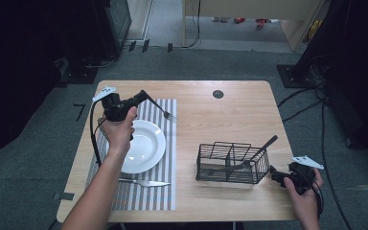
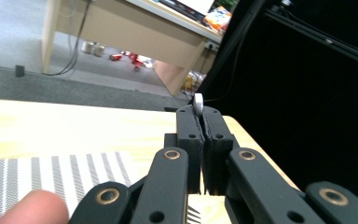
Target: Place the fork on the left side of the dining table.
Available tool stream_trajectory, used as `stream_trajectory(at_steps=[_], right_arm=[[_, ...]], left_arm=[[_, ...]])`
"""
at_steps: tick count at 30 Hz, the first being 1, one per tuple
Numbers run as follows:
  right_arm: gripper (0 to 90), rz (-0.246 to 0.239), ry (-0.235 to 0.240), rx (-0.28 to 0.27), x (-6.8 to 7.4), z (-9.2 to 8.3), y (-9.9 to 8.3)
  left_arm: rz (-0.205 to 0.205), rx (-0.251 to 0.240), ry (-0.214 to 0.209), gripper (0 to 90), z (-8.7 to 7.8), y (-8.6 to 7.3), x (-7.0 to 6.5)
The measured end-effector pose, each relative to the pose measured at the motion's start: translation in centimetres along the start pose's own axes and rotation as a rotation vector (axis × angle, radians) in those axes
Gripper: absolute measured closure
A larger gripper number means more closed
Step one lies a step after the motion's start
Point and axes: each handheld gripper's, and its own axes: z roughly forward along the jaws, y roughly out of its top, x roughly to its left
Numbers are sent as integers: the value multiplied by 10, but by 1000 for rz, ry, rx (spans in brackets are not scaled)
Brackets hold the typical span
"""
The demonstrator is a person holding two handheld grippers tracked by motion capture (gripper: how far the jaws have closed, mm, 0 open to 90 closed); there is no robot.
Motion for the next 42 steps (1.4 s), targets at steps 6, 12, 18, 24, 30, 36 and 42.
stream_trajectory(at_steps=[6,12,18,24,30,36,42], right_arm=[[0,-1,0,0,0,0,0],[0,1,0,0,0,0,0],[0,0,0,0,0,0,0],[0,1,0,0,0,0,0],[0,1,0,0,0,0,0],[0,0,0,0,0,0,0],[0,0,0,0,0,0,0]], left_arm=[[-49,-10,17,892,8,-9,18],[-122,-35,32,892,18,-18,40],[-194,-52,61,892,24,-26,58],[-260,-57,104,892,25,-38,76],[-320,-58,126,893,23,-43,92],[-443,-35,145,888,20,-47,110],[-480,15,176,870,18,-47,118]])
